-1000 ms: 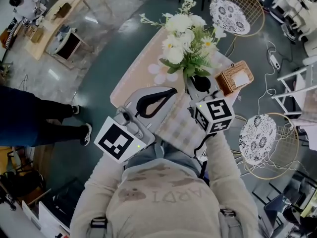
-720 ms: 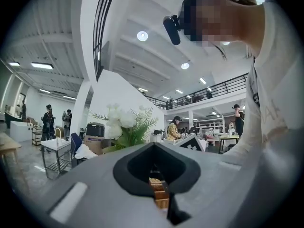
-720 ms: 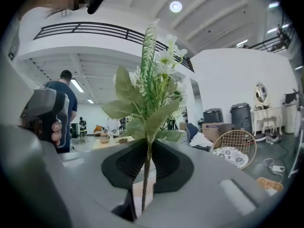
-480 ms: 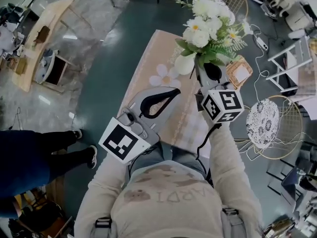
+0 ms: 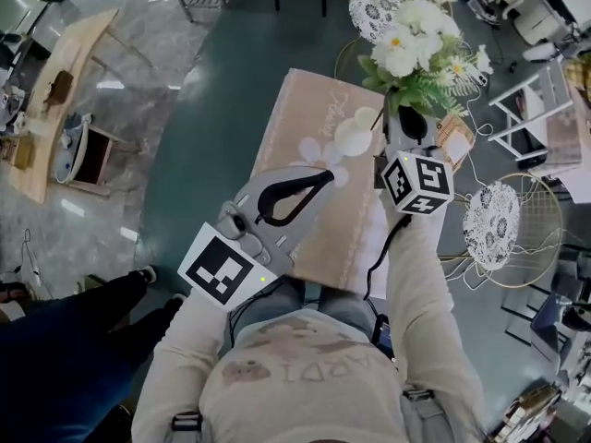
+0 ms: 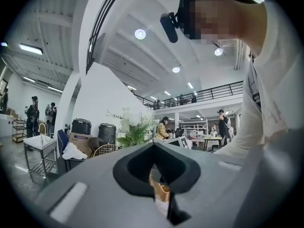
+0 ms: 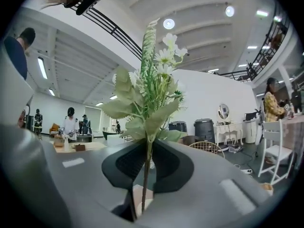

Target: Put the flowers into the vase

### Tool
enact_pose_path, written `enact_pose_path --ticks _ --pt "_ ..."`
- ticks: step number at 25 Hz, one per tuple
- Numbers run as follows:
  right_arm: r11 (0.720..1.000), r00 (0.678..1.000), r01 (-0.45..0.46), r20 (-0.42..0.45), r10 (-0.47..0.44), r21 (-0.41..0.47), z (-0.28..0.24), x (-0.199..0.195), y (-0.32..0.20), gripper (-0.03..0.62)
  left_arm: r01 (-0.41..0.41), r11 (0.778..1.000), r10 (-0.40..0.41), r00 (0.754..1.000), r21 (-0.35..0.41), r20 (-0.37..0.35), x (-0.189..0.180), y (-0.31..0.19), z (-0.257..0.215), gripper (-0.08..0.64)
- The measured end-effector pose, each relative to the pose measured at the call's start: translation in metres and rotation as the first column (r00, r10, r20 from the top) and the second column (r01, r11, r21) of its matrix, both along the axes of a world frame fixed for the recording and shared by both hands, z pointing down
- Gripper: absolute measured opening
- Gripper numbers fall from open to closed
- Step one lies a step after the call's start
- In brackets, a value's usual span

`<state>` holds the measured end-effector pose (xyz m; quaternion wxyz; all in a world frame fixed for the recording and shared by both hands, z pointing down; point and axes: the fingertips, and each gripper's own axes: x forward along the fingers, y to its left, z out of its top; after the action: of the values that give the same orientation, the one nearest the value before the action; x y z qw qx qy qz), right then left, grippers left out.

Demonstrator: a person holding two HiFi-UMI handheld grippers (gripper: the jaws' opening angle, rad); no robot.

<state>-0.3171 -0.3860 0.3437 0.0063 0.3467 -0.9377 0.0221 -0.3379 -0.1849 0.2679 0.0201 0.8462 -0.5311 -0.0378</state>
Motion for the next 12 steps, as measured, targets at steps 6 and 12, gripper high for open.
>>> enact_pose_path --ticks 6,12 --pt "0.997 0.997 -0.074 -0.036 0.074 -0.006 0.034 -0.008 -0.027 0.063 -0.027 0.999 0.028 1.0 -0.028 0.009 -0.02 -0.014 0.013 0.0" --pt "0.995 0.992 -0.098 -0.078 0.097 -0.006 0.063 -0.003 -0.021 0.071 -0.059 0.997 0.06 0.998 -0.049 0.009 -0.031 -0.023 0.023 0.0"
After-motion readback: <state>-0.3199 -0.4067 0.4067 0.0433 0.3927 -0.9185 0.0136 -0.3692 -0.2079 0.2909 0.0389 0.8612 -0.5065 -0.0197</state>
